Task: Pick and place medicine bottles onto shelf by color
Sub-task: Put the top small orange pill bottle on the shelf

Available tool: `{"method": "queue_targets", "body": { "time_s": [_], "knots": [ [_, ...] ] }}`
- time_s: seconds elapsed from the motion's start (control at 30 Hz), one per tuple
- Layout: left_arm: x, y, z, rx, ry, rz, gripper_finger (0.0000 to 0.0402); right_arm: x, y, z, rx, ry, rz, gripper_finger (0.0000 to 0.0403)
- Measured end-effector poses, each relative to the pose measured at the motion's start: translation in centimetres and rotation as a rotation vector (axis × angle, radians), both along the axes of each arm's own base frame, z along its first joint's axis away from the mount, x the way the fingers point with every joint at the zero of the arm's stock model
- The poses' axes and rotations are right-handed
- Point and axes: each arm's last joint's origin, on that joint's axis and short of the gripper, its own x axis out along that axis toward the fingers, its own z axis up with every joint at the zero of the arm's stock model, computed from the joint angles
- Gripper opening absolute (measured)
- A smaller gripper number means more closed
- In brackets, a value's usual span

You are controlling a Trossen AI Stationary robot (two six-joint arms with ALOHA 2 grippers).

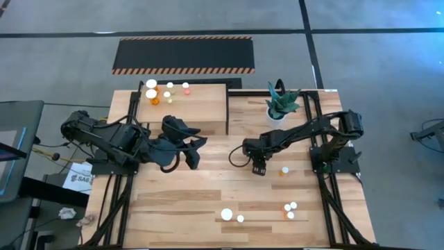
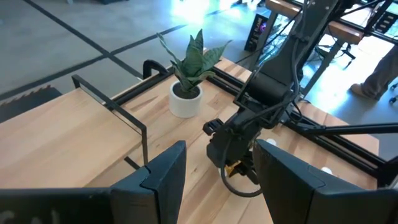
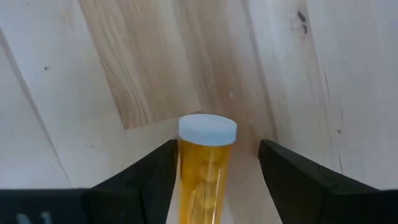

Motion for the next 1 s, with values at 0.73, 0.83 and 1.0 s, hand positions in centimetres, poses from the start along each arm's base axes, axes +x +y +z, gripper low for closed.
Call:
{"method": "queue_targets", "body": {
  "time_s": [0.73, 0.83, 1.0],
  "knots": [
    [0.0, 0.1, 0.0, 0.013, -0.002, 0.014, 0.0174, -0.3, -0.6, 0.6, 0.017, 0.036, -0.037, 0.0143],
    [0.0, 0.1, 0.0, 0.014, -0.002, 0.015, 0.0174, -0.1, -0.5, 1.1, 0.017, 0.034, -0.032, 0.0132],
    [0.0, 0.1, 0.0, 0.018, -0.003, 0.02, 0.0174, 0.3, -0.6, 2.1, 0.013, 0.055, -0.01, 0.0122]
  ]
}}
